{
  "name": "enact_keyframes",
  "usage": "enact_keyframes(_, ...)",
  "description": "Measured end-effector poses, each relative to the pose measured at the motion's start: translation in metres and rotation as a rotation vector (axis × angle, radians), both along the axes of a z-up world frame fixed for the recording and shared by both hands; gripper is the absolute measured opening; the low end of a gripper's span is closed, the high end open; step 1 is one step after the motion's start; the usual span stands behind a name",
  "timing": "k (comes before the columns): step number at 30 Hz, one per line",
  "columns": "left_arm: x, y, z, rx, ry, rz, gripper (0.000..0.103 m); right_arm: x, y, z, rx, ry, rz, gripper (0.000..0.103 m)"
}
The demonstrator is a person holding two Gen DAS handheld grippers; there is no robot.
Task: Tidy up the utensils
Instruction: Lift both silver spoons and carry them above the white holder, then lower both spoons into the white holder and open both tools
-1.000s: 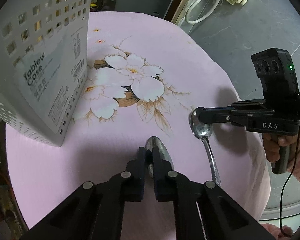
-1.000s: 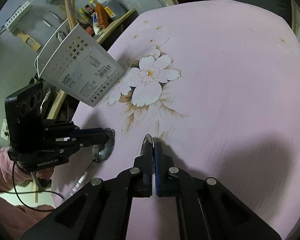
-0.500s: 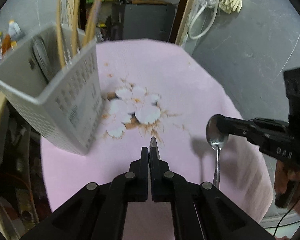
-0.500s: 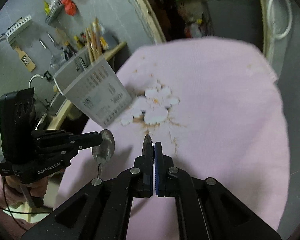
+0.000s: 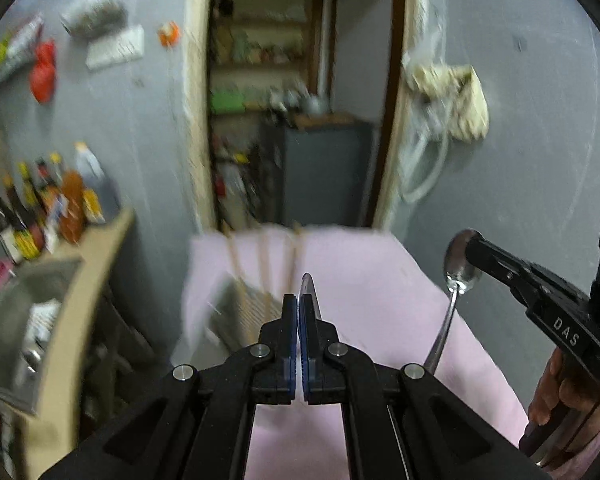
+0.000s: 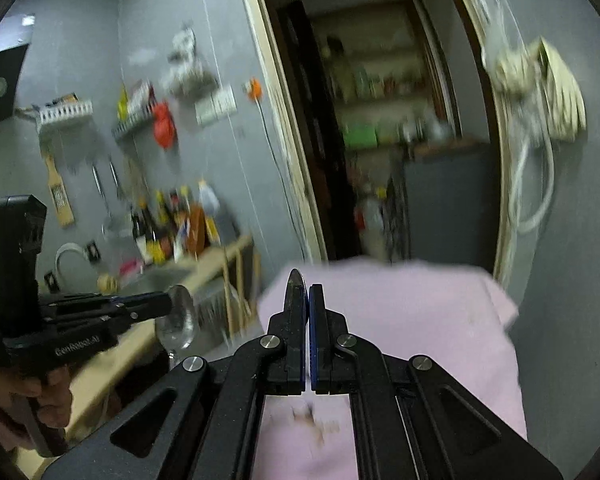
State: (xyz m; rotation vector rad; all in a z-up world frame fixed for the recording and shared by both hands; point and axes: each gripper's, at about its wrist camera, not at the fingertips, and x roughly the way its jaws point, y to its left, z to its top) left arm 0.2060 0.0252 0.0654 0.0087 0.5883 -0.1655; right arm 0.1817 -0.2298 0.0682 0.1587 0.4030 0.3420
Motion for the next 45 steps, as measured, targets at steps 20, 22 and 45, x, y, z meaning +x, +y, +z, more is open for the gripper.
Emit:
enact_keyframes(20,0.030,0.057,0.004,0.077,-0.290,0.202,0.002,0.036,0.136,0.020,-0.196,-0.228,0.006,0.002)
enact_keyframes(22,0.029,0.053,-0.009,0.097,-0.302,0.221,0.002,0.036,0.140,0.010,-0.220,-0.225,0.012,0.002)
enact_keyframes(45,0.009,0.033,-0.072,0.150,-0.295,0.229,0.003,0.041,0.162,-0.051,-0.274,-0.113,0.139,0.002)
